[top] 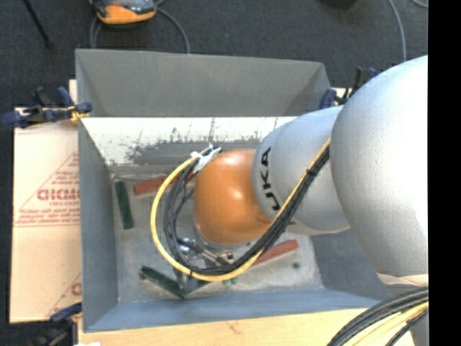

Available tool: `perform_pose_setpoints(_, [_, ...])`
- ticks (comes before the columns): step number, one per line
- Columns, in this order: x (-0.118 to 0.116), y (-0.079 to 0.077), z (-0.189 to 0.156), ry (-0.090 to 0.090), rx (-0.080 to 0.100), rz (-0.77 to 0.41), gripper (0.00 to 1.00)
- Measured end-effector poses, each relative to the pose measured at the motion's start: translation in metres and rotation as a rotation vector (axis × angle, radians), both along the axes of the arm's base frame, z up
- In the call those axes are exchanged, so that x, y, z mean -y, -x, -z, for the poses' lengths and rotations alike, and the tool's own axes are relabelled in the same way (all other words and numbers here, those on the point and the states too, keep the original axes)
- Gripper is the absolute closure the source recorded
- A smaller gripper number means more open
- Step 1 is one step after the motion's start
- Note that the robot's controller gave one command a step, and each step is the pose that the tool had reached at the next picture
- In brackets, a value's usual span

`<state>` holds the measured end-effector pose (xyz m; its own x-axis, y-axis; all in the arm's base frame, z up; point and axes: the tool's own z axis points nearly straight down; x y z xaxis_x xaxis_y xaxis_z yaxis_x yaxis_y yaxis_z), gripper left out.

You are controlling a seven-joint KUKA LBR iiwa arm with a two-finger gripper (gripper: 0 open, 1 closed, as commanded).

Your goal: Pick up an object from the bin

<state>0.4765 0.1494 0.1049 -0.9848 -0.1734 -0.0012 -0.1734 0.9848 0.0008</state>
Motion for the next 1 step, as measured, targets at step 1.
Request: perform_pose_setpoints(1, [-0.0003, 0.0001, 0.0000, -0.001, 0.000, 0.003, 0.00])
